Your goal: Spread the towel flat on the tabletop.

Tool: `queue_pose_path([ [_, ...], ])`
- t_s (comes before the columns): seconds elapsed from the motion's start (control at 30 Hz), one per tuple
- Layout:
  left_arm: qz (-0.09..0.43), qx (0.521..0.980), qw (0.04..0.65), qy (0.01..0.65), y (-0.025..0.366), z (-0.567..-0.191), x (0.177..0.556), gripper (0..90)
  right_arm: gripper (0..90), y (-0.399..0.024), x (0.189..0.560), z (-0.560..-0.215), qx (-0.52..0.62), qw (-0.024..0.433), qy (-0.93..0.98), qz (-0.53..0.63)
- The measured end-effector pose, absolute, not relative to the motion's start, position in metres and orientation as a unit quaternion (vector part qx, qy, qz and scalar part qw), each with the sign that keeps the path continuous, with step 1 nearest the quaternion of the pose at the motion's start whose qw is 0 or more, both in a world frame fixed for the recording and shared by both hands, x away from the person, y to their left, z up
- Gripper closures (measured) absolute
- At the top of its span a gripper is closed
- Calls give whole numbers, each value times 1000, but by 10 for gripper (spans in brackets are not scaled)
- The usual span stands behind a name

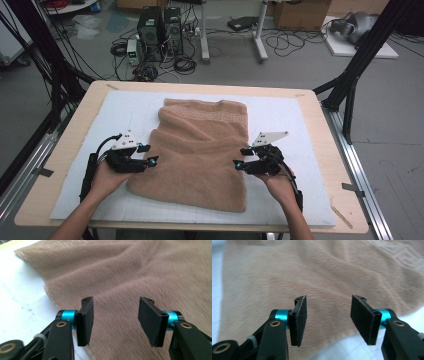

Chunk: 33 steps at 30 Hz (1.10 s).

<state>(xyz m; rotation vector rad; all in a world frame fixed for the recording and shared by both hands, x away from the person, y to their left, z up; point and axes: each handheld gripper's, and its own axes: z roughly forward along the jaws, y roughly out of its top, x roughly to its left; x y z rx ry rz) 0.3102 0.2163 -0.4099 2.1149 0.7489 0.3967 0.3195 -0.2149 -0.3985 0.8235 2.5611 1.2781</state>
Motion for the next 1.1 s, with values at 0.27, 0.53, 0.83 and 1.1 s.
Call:
queue_pose_path([
  [0.27,142,867,394,271,219,-432,289,504,532,-198,297,-411,223,54,879,418],
  [0.53,125,868,397,271,215,-440,289,882,794,-179,302,-430,208,35,894,395],
  [0.83,144,842,439,277,213,-409,298,895,840,-194,308,-397,211,72,883,413],
  [1.1,143,843,433,285,202,-412,316,893,845,-209,340,-385,259,102,869,409],
])
